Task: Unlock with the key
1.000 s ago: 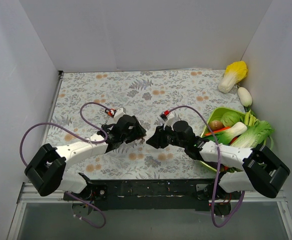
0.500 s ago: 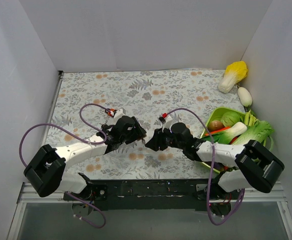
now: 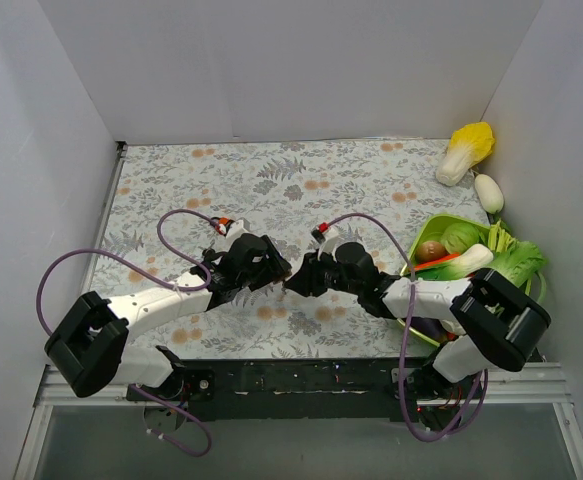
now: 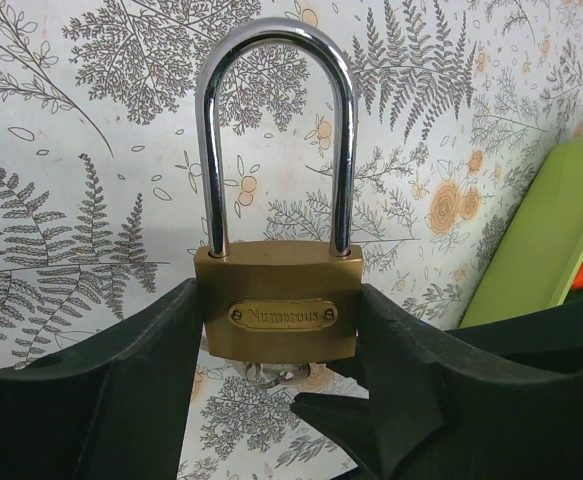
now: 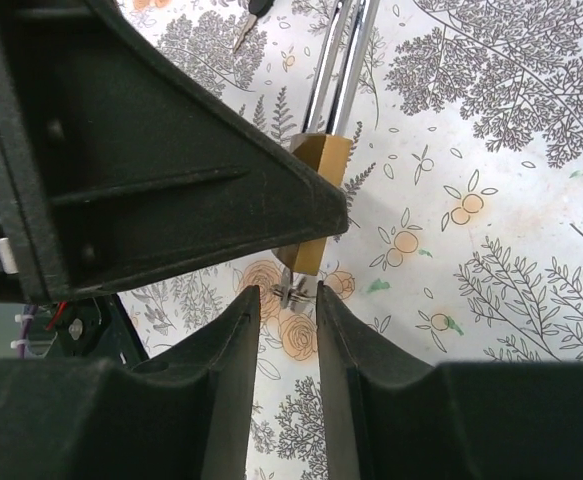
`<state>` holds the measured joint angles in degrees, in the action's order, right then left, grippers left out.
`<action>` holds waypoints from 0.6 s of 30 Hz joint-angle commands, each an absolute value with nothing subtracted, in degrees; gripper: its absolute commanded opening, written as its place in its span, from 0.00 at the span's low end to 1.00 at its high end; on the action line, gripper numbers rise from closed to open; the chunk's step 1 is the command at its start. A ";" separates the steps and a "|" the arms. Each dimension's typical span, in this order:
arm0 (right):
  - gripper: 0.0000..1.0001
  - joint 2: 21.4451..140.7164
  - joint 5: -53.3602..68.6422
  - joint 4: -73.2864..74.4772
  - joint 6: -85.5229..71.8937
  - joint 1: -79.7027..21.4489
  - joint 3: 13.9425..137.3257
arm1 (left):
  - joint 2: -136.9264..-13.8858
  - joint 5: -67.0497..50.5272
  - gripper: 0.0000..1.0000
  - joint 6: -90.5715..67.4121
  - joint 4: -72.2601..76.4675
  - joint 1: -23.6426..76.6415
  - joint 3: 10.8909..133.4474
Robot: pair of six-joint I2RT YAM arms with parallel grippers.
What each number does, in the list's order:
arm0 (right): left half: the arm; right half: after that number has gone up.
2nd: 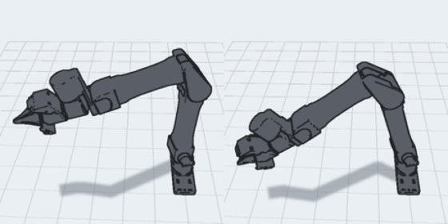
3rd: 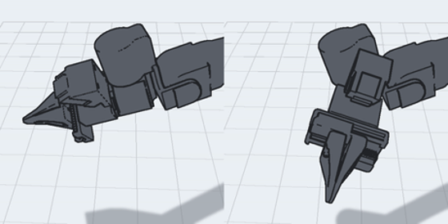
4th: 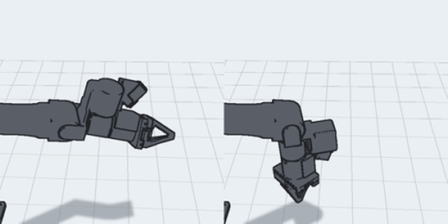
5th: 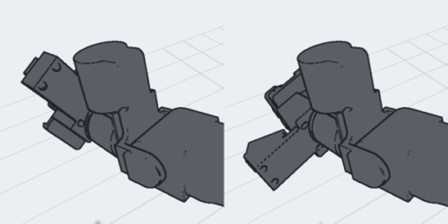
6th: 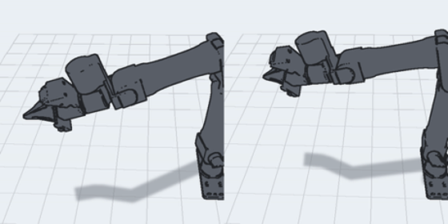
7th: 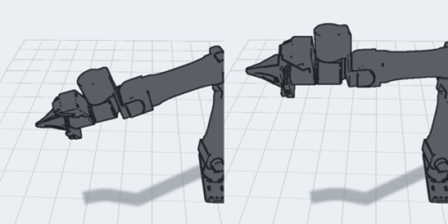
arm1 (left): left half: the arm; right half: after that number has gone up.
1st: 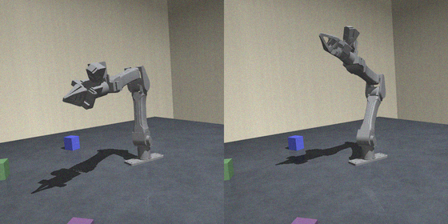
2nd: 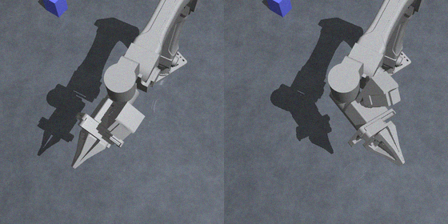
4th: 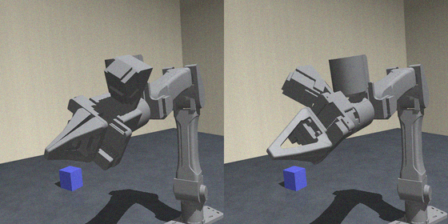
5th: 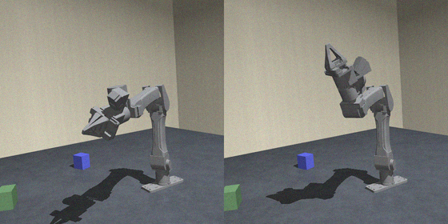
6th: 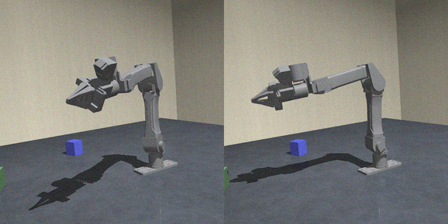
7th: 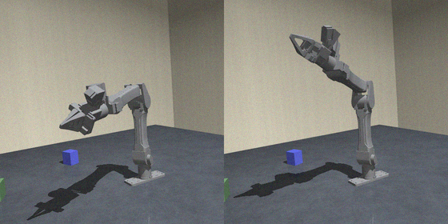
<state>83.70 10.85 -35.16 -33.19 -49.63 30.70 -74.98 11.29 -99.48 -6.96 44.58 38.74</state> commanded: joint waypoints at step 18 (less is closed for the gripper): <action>0.24 87.98 12.04 -40.87 -33.84 -49.92 33.57 | -70.75 11.51 0.00 -100.11 -2.99 44.38 38.85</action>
<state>87.74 11.73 -37.67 -33.58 -49.63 31.77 -74.43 11.16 -99.48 -6.85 44.58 38.15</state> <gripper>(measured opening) 0.234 0.571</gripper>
